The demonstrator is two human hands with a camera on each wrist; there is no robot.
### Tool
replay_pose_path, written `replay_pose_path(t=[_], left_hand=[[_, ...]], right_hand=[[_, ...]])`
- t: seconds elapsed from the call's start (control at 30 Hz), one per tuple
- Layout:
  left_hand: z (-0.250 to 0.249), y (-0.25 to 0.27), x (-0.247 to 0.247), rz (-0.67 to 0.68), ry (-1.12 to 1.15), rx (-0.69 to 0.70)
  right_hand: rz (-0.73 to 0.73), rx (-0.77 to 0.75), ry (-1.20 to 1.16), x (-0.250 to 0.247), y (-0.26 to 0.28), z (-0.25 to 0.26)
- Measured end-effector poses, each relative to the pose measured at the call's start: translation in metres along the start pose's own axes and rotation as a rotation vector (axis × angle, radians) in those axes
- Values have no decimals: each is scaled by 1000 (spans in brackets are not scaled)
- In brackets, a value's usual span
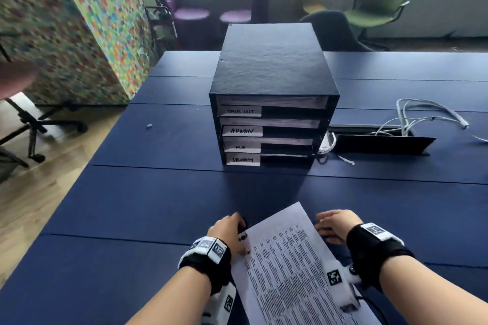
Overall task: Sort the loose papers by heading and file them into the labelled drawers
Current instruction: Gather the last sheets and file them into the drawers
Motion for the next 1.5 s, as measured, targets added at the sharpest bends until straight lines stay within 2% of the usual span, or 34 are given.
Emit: replay_pose_path(t=[0.13,0.27,0.4,0.5,0.57,0.67,0.87,1.03,1.13,1.2,1.27,1.37,1.5], left_hand=[[-5,4,-9,-140,212,51],[-9,7,-39,-280,496,88],[-12,5,-76,-428,684,135],[-13,6,-99,-500,901,137],[-12,7,-107,-485,1014,113],[-8,9,-107,-427,1055,45],[-1,16,-91,-207,1142,9],[4,18,-83,-49,1091,22],[1,25,-82,67,1186,52],[-2,24,-85,53,1187,62],[-1,15,-90,-38,1139,62],[-5,0,-99,-144,1146,53],[-17,-17,-114,-173,1300,54]], right_hand=[[-26,-127,147,1,12,-9],[-34,-299,282,-3,20,-15],[15,-308,356,-5,20,-20],[-17,-332,354,-4,21,-16],[-34,-339,302,-4,23,-8],[-58,-333,191,-6,19,10],[-98,-337,138,-6,11,48],[-161,-374,150,4,3,80],[-198,-386,246,11,2,102],[-189,-384,283,12,0,115],[-198,-399,260,14,2,123],[-74,-400,3,16,5,121],[130,-281,44,12,16,108]])
Point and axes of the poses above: each hand's wrist, its own y-axis away from the middle knuckle, its own x-axis out of the palm, z = x × y, the point moved 1 cm from there along -y, towards the middle knuckle, and after that the axes turned 2 degrees about z, right-handed, at the moved point
